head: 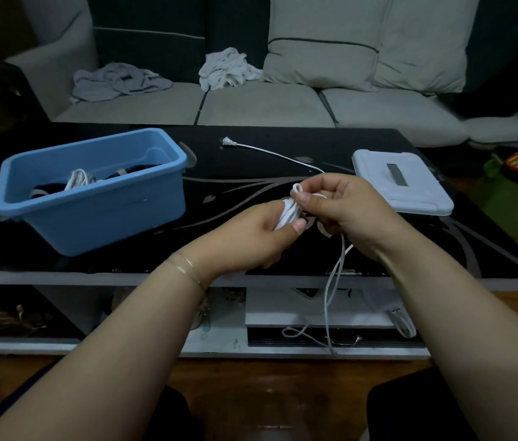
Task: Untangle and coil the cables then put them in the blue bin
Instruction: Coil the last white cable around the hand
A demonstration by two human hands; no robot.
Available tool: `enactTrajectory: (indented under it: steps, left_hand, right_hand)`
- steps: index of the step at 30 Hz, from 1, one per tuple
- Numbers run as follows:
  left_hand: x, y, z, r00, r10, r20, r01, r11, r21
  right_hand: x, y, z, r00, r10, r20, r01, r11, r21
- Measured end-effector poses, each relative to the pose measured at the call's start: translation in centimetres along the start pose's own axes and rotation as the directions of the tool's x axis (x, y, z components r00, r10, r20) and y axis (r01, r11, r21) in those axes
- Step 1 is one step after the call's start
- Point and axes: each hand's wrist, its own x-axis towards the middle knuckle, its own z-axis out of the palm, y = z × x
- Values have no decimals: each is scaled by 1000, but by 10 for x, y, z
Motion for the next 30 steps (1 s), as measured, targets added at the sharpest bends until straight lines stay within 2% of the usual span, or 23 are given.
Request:
enactTrajectory:
  steps: [5,7,10,13,18,22,26,30]
  left_hand:
    - [-2,2,-6,999,-20,-30,17,993,-117]
    - [-3,4,-8,998,-39,-44,30,982,-186]
    - [-3,4,-10,998,-58,-34,45,950,-310]
    - [-4,4,-11,998,-35,-44,16,928,-373]
    - [-5,2,-14,995,6,-98,-43,922,-385]
    - [-5,-2,-14,991,39,-126,-88,904,-418]
    - [-4,-5,-17,977,90,-192,-178,842,-509]
    - [-1,-8,-20,953,84,-291,-244,782,-573]
  right_hand:
    - [5,4,-2,973,-72,-218,48,992,-116]
    - [7,5,-4,967,-81,-240,47,988,-144]
    - [8,7,-1,970,-111,-215,74,982,-174]
    - [8,6,1,966,-170,-194,109,951,-291]
    - [10,16,0,968,-216,-129,126,860,-495]
    - [12,26,12,988,-141,-59,96,874,-477]
    - [10,34,31,996,-83,-9,75,932,-356]
    - [8,38,46,993,-121,7,109,863,-494]
